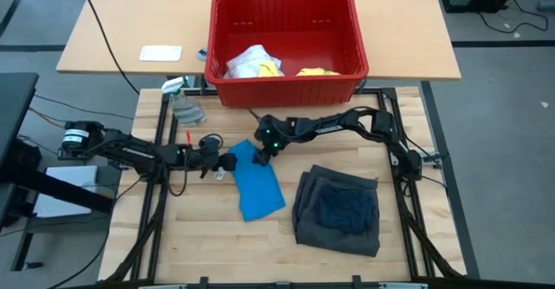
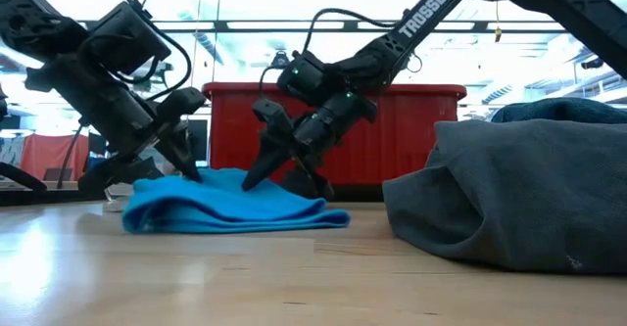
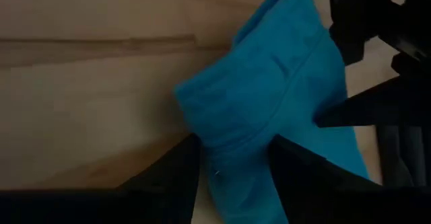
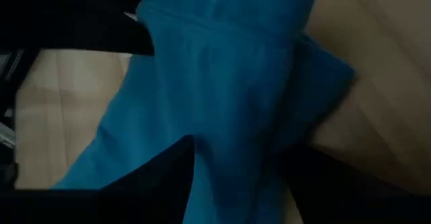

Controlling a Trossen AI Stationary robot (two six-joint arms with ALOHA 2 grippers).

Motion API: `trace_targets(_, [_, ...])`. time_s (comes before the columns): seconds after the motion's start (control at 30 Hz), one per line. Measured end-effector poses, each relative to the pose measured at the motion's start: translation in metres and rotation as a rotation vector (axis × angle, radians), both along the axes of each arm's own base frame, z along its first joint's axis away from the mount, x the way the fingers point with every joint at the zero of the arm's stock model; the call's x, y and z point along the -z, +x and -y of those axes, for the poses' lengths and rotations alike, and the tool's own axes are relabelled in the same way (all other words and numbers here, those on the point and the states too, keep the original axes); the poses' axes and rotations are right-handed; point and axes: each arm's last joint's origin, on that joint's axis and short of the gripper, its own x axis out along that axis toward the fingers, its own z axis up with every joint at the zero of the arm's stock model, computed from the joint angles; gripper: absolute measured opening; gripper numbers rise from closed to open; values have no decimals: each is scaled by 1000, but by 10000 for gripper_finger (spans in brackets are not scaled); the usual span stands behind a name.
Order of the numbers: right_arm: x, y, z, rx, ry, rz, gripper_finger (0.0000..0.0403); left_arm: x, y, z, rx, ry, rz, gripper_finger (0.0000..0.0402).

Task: Fold laundry
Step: Fold the blue shorts

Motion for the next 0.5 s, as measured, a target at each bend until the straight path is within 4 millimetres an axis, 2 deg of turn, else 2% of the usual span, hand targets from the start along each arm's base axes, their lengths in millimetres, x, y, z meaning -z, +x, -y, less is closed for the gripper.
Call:
trace_targets(0.07, [5,0,4,1,8,-2,214,0,0,-2,-6,4,-4,168])
trace_targets(0.17, [11,1,6,-11,25,1,171,-2,1,-3,2,22,16,143])
trace_targets(0.37, [9,3,6,-38,0,41,28,-6,5,-3,42,73,47,68])
trace_targets(0.5, [-11,1,5,-45,-13,77,17,-19,13,-2,132,134,177,15])
